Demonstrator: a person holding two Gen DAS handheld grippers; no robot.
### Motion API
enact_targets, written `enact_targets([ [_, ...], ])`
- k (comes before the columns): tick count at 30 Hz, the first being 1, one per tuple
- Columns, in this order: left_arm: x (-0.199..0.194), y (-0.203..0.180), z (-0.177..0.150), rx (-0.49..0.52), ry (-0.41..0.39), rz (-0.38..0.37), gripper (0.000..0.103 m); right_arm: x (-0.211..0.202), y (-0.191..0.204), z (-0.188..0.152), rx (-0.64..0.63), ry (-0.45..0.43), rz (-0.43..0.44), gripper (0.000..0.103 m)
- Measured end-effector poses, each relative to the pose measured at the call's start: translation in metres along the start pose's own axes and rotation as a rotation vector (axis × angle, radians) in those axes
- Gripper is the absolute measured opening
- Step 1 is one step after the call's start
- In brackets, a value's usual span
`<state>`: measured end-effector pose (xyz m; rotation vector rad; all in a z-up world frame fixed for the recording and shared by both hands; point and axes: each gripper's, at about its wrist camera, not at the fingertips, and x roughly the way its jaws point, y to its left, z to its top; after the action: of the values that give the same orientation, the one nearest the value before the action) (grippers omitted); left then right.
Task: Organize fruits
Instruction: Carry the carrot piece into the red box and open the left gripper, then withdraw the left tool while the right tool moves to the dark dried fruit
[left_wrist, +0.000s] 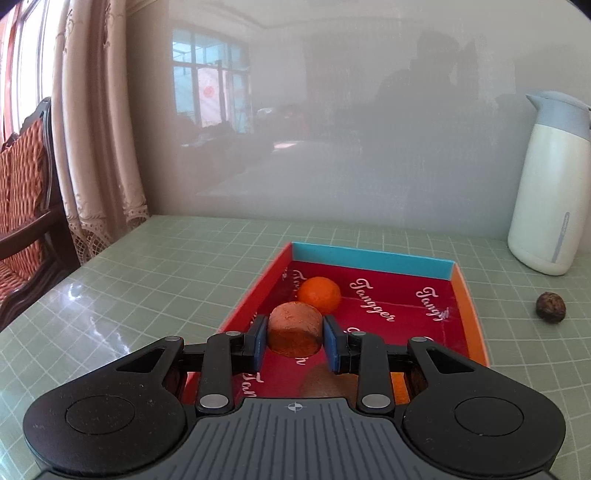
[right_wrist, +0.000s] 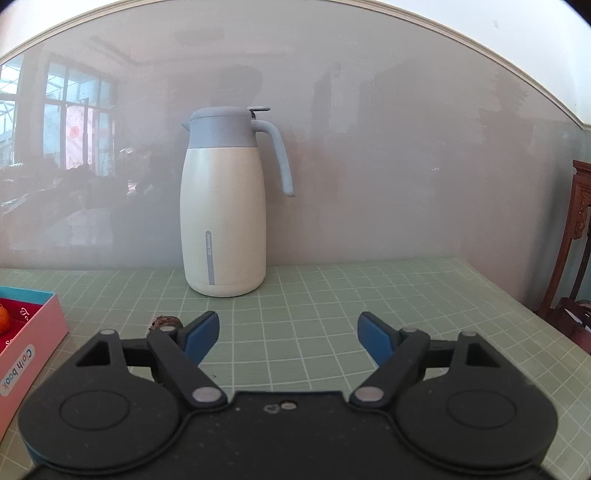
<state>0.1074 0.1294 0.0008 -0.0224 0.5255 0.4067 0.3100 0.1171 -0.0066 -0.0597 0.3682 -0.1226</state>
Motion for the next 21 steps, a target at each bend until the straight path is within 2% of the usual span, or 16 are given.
enact_targets([
  [2, 0.005, 0.003, -0.001, -0.001, 0.018, 0.02, 0.032, -0.001, 0.006, 0.0, -0.012, -0.004, 0.003, 0.082],
  [13, -0.005, 0.019, -0.004, -0.033, 0.02, -0.01, 0.033, 0.0, 0.032, 0.002, -0.057, -0.013, 0.033, 0.082],
  [16, -0.014, 0.026, -0.004, -0.043, 0.012, -0.018, 0.043, 0.001, 0.036, 0.002, -0.054, -0.013, 0.044, 0.082],
  [18, -0.022, 0.03, -0.004, -0.047, -0.012, 0.005, 0.066, 0.002, 0.041, 0.003, -0.058, -0.013, 0.052, 0.082],
  [21, -0.035, 0.037, -0.005, -0.054, -0.035, 0.005, 0.068, 0.002, 0.048, 0.004, -0.065, -0.017, 0.066, 0.082],
])
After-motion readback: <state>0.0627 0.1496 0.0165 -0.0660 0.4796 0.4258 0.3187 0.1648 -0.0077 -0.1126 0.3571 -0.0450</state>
